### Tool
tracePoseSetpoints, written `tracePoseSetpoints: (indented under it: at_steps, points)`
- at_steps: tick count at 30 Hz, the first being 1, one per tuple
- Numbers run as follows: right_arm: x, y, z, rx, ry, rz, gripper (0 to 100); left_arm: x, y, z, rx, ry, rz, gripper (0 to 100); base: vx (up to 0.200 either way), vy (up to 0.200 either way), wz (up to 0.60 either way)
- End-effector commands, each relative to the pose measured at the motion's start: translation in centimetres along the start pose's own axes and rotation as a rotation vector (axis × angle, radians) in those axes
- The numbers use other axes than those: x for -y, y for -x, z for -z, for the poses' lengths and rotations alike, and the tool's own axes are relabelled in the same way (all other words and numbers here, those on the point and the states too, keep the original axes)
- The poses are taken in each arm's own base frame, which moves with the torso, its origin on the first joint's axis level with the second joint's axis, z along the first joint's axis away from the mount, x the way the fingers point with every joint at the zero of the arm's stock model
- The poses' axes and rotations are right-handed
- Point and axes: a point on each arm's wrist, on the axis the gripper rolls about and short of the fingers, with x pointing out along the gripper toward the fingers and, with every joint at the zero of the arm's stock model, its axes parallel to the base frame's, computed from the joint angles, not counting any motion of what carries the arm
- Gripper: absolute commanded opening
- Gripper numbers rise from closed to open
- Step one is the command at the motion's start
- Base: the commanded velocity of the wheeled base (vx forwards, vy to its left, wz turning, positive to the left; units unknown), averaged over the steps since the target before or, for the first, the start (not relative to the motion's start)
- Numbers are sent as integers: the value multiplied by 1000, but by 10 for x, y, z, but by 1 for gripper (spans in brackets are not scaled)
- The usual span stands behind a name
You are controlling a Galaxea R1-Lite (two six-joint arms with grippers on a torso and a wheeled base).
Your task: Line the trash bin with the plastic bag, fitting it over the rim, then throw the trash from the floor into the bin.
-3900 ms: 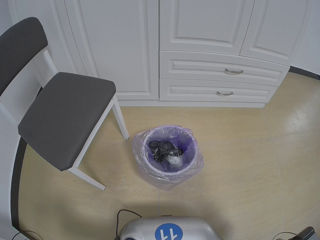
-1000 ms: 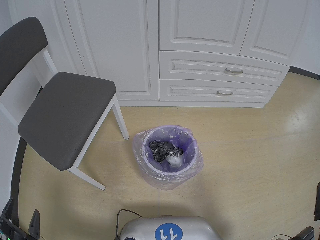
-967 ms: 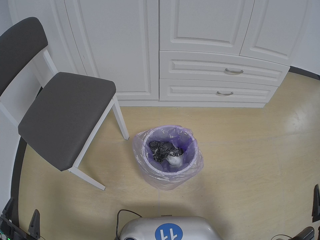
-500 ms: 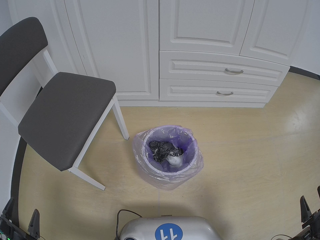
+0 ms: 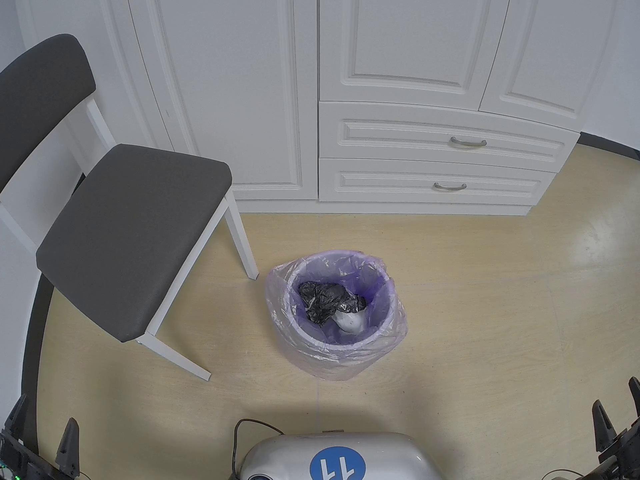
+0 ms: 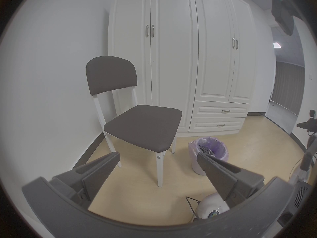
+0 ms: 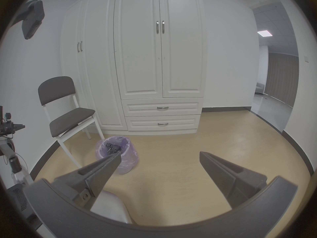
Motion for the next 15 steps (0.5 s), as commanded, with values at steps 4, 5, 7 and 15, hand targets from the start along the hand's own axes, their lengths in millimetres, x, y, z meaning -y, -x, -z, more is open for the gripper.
tracePoseSetpoints:
  at_steps: [4, 5, 7, 15]
  points:
    - [0, 0, 5, -4, 26, -2, 100, 0, 0, 5, -4, -1, -2, 100, 0, 0, 0]
    - [0, 0, 5, -4, 31, -2, 100, 0, 0, 5, -4, 1, -2, 100, 0, 0, 0]
    - [0, 0, 5, -4, 29, -4, 100, 0, 0, 5, -4, -1, -2, 100, 0, 0, 0]
    - [0, 0, 5, -4, -1, -4, 100, 0, 0, 5, -5, -1, 0, 100, 0, 0, 0]
